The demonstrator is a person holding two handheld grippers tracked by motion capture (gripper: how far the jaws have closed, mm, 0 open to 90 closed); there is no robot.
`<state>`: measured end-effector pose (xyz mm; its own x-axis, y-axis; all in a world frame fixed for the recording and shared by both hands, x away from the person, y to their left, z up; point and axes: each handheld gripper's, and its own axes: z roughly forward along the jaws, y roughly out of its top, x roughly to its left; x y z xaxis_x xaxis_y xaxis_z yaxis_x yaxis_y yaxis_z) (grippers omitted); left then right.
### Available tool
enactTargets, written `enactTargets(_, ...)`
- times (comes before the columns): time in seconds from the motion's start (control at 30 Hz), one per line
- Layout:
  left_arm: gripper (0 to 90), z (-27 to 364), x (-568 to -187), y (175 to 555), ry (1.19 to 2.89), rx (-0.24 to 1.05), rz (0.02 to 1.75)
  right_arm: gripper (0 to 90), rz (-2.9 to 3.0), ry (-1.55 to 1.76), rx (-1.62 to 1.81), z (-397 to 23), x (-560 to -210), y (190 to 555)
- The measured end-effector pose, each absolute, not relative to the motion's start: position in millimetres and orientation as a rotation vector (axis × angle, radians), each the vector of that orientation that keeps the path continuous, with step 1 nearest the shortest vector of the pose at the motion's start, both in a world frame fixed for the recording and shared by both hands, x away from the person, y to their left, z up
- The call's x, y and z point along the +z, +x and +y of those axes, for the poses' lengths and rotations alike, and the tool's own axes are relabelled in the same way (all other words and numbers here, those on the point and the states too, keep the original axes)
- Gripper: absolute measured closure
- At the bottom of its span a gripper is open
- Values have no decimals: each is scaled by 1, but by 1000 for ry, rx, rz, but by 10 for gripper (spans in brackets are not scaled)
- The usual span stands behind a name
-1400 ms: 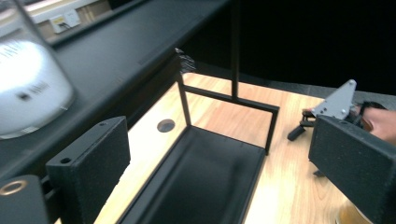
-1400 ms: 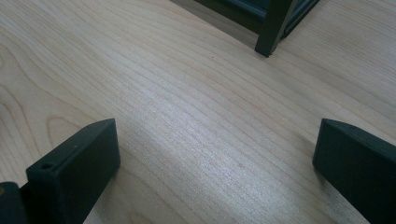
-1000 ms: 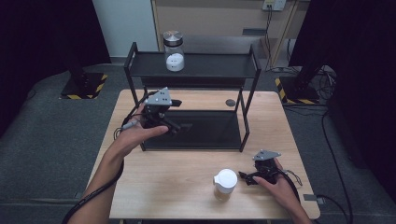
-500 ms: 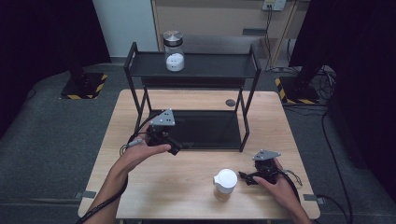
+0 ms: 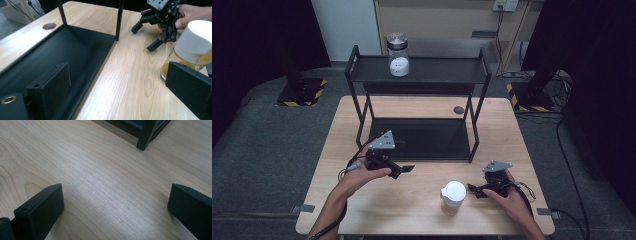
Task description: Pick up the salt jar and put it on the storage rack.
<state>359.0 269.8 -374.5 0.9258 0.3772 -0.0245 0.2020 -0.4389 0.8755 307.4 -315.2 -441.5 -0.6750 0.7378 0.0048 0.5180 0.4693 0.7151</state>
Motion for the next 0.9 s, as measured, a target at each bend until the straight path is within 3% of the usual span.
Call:
enactTargets(0.4,52,266,-422,335,2076,191,489,13,2416,1067,1019,-315,-441,307)
enactTargets(0.9,47,272,-433,314,2130,243,601,14,2413,1069,1018,-315,-441,307)
